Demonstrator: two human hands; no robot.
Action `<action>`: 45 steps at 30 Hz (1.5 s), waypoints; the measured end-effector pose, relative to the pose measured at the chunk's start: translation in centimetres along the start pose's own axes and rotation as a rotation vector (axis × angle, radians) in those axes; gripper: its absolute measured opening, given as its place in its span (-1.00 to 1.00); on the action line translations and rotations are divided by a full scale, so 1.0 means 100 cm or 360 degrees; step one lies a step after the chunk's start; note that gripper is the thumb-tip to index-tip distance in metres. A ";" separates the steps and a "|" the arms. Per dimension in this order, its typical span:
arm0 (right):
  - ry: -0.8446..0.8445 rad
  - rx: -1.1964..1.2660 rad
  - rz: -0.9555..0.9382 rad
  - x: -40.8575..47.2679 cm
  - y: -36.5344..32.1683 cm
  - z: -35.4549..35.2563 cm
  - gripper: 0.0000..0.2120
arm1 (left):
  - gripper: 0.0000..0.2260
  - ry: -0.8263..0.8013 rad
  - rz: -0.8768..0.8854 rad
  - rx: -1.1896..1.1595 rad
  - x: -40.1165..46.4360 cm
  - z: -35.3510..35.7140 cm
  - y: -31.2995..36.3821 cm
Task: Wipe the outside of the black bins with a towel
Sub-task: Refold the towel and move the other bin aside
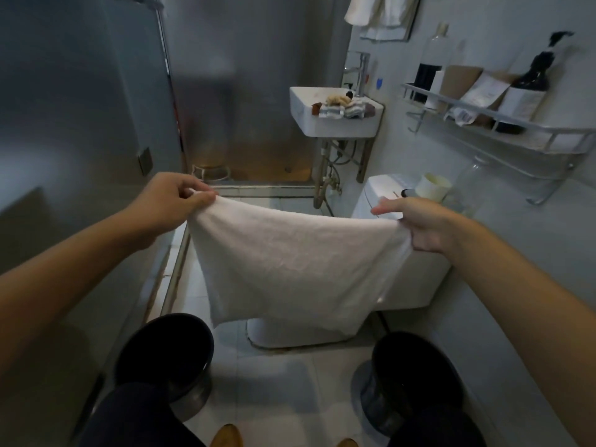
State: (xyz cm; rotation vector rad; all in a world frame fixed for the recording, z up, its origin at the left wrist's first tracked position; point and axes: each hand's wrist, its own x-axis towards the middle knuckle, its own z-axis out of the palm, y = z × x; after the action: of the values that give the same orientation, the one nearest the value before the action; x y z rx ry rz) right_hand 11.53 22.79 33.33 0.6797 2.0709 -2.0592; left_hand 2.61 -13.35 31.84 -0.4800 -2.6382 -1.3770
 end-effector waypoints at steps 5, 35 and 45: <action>-0.0240 -0.0537 -0.0132 -0.011 -0.010 -0.013 -0.58 | -0.87 -0.0121 0.0027 0.0292 -0.007 -0.007 0.002; 0.0205 -0.1064 -0.1110 -0.029 -0.007 0.117 -0.47 | -0.68 -0.0157 -0.0358 -0.0335 -0.014 0.066 0.107; -0.0053 -0.1446 -0.1149 -0.036 -0.009 0.116 -0.50 | -0.58 -0.0241 -0.0375 -0.0549 -0.025 0.046 0.114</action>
State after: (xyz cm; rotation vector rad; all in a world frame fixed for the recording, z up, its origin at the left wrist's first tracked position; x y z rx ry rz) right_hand 11.91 10.78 35.04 -0.2865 3.1034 -1.0007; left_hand 8.92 -4.02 37.37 -0.3253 -2.6481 -1.9587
